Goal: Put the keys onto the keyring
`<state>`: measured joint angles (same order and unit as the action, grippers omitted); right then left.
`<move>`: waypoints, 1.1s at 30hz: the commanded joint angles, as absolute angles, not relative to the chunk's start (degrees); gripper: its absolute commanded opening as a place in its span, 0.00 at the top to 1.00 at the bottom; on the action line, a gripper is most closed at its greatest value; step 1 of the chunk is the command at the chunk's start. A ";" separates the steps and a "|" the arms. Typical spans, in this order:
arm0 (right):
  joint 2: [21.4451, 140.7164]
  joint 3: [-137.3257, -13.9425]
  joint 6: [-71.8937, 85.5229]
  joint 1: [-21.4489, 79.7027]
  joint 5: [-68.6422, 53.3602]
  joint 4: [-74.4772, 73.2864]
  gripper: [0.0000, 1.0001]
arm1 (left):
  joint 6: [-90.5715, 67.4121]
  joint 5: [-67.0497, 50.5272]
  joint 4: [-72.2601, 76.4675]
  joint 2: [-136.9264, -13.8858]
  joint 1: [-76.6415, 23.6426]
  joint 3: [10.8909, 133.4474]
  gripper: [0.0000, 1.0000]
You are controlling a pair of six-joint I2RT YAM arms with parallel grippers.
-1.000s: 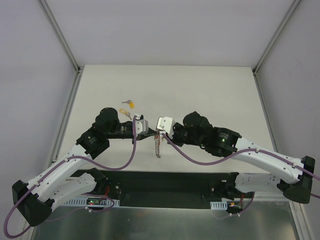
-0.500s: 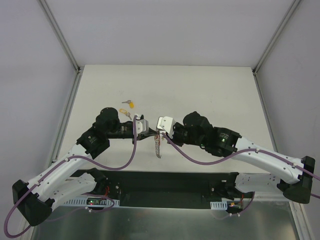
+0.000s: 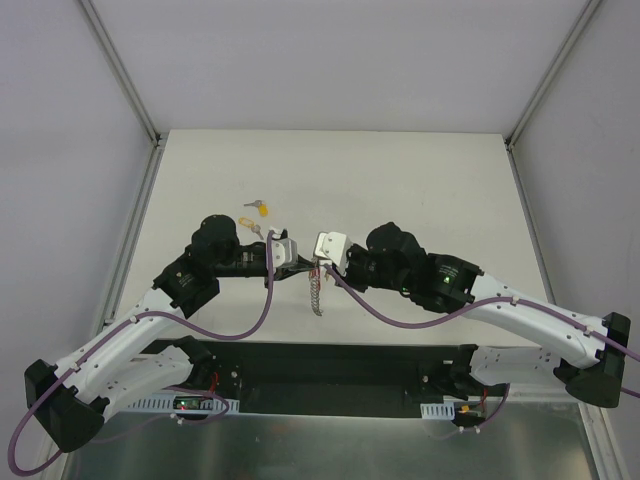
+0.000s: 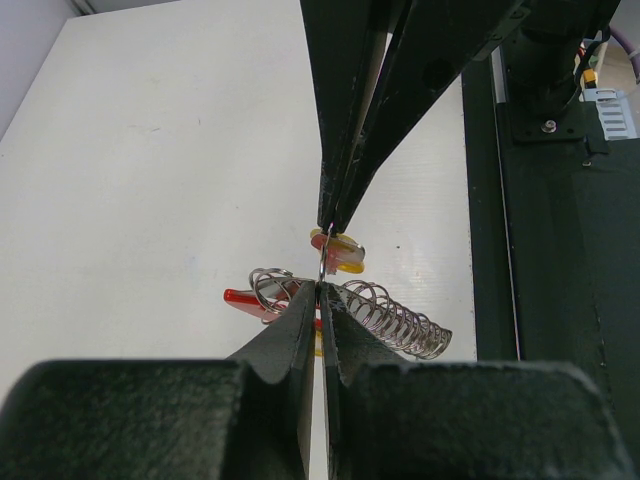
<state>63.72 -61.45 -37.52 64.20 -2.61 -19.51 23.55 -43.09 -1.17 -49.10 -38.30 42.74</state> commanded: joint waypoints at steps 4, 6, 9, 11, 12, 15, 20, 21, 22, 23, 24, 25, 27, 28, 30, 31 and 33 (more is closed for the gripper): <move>63.28 -63.98 -36.56 63.99 -3.16 -18.37 0.99 | 24.52 -45.97 2.02 -48.78 -38.85 43.68 1.00; 63.28 -63.90 -36.56 63.98 -3.25 -18.11 0.99 | 24.52 -45.97 2.02 -48.87 -38.85 43.77 1.00; 63.28 -63.98 -36.65 64.07 -3.60 -17.93 0.99 | 24.52 -46.14 2.02 -48.87 -38.93 43.86 1.00; 63.28 -63.98 -36.65 64.07 -3.78 -17.84 0.99 | 24.43 -46.14 2.02 -49.04 -38.85 43.86 1.00; 63.19 -63.98 -36.65 64.07 -3.95 -17.84 0.99 | 24.43 -46.06 2.02 -49.04 -38.85 43.86 1.00; 63.28 -63.90 -36.56 63.98 -4.04 -17.67 0.99 | 24.43 -46.14 2.02 -49.04 -38.85 43.94 1.00; 63.28 -63.81 -36.56 64.07 -4.04 -17.31 0.99 | 24.35 -46.41 2.02 -49.22 -38.94 43.94 1.00; 63.37 -63.81 -36.65 63.99 -3.96 -17.23 0.99 | 24.35 -46.49 2.02 -49.22 -38.94 43.95 1.00; 63.37 -63.81 -36.65 63.98 -3.87 -17.40 0.99 | 24.26 -46.58 2.02 -49.22 -38.94 43.86 1.00; 63.37 -63.81 -36.65 63.98 -3.78 -17.32 0.99 | 24.26 -46.41 2.02 -49.22 -38.94 43.94 1.00; 63.46 -63.72 -36.65 63.98 -3.78 -17.31 0.99 | 24.34 -46.49 2.02 -49.31 -38.85 43.95 1.00; 63.46 -63.72 -36.56 64.07 -3.78 -17.23 0.99 | 24.26 -46.49 2.02 -49.22 -38.85 43.95 1.00; 63.46 -63.63 -36.56 63.99 -3.61 -17.31 0.99 | 24.26 -46.49 2.02 -49.31 -38.85 43.94 1.00; 63.46 -63.63 -36.56 64.07 -3.60 -17.40 0.99 | 24.26 -46.49 2.02 -49.31 -38.93 43.86 1.00; 63.37 -63.54 -36.56 63.98 -3.69 -17.23 0.99 | 24.26 -46.49 2.02 -49.31 -38.94 43.95 1.00; 63.37 -63.54 -36.48 63.98 -3.78 -17.23 0.99 | 24.26 -46.67 2.02 -49.31 -38.94 43.95 1.00; 63.37 -63.63 -36.56 63.99 -3.78 -17.31 0.99 | 24.26 -46.67 2.02 -49.31 -39.02 43.95 1.00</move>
<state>63.72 -61.45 -37.50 64.20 -3.44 -19.46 23.53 -44.49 -1.17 -49.50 -38.30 42.74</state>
